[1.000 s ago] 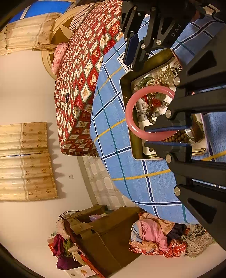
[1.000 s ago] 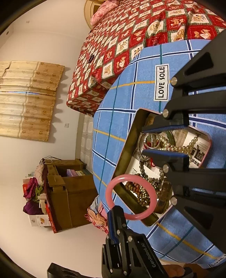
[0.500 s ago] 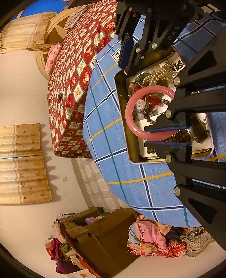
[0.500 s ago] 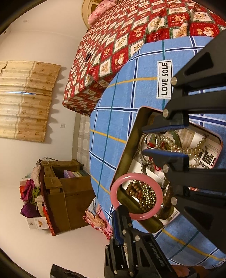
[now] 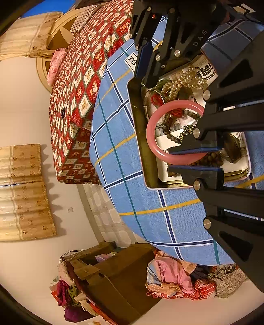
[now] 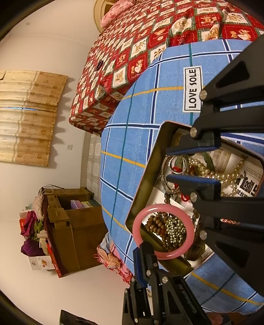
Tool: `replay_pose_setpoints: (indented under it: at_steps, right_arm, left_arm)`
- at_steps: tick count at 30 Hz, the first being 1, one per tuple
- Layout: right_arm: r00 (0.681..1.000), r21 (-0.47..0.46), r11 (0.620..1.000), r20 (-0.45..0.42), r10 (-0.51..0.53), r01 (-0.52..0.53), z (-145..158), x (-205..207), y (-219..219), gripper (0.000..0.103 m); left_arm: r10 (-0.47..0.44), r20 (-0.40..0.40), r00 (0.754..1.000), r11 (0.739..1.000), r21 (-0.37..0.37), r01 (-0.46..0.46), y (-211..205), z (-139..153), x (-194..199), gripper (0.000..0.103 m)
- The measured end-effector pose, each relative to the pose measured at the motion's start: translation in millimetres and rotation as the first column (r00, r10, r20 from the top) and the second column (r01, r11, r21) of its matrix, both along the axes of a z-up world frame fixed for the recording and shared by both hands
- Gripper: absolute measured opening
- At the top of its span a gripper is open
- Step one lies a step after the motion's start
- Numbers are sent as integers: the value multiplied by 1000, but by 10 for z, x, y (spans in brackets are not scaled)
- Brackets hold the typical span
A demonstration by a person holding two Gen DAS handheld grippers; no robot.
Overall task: Organize jewelry
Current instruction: 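Carry the pink bangle and ring into the tin and open both tools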
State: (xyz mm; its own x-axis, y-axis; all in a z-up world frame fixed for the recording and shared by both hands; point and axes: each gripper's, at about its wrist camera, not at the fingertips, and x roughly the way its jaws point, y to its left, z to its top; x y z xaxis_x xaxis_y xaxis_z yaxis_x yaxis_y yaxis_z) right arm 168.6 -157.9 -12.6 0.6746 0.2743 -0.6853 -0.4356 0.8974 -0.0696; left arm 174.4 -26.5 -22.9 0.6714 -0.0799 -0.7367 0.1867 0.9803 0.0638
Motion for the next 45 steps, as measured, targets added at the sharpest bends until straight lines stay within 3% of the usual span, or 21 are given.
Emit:
replay_pose_setpoints:
  at_steps: [16,45]
  right_arm:
    - [1000,-4,1000,-19,-2,2,-61,11,51,21]
    - [999,3,1000,-29,-16,16,-105,36,44,22]
  left_arm:
    - [-8,-47,999,1000,-4,8,55,-79,-10,10]
    - [-2,-31,1000,1000,-23,1,80,-49,-54,11]
